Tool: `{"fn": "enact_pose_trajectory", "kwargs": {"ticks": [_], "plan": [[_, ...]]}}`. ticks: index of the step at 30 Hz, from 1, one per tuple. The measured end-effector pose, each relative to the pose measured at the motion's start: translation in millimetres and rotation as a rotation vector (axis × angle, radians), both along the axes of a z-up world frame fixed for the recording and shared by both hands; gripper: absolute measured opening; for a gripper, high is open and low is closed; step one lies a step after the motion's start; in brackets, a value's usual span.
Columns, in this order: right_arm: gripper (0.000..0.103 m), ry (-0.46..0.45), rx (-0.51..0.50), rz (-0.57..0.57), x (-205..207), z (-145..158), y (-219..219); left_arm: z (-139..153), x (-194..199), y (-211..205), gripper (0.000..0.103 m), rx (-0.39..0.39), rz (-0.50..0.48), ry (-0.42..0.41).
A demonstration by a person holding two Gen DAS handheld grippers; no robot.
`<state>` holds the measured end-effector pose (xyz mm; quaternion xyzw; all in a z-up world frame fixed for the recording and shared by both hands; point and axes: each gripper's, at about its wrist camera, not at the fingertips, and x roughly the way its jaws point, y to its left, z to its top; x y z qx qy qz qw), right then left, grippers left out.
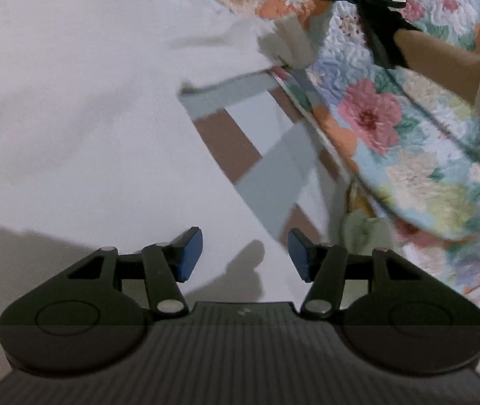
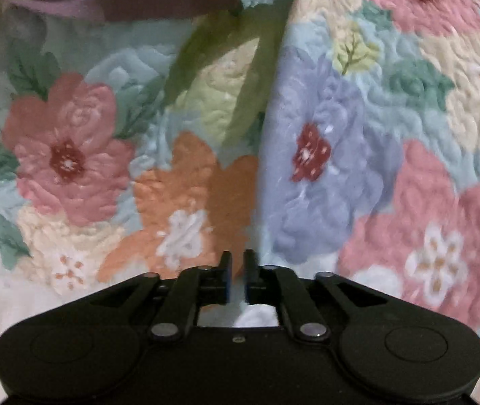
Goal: Fold clothes
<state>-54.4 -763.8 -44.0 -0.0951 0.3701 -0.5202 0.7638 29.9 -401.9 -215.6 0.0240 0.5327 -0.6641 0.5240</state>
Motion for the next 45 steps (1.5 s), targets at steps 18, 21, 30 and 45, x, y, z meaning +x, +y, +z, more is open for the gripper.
{"fn": "enact_pose_trajectory", "kwargs": {"ticks": [18, 21, 30, 45], "plan": [[0.048, -0.19, 0.424, 0.752, 136.0, -59.3, 202.0, 113.5, 221.8, 332.7, 0.064, 0.375, 0.644, -0.52], [0.048, -0.166, 0.473, 0.781, 147.1, -67.8, 234.6, 110.6, 235.1, 393.3, 0.064, 0.402, 0.843, -0.492], [0.048, -0.141, 0.554, 0.737, 155.3, -86.5, 283.8, 45.1, 212.5, 476.4, 0.067, 0.371, 1.091, 0.038], [0.055, -0.172, 0.639, 0.64, 193.9, -91.3, 268.1, 43.1, 234.3, 471.8, 0.065, 0.324, 1.35, -0.281]]}}
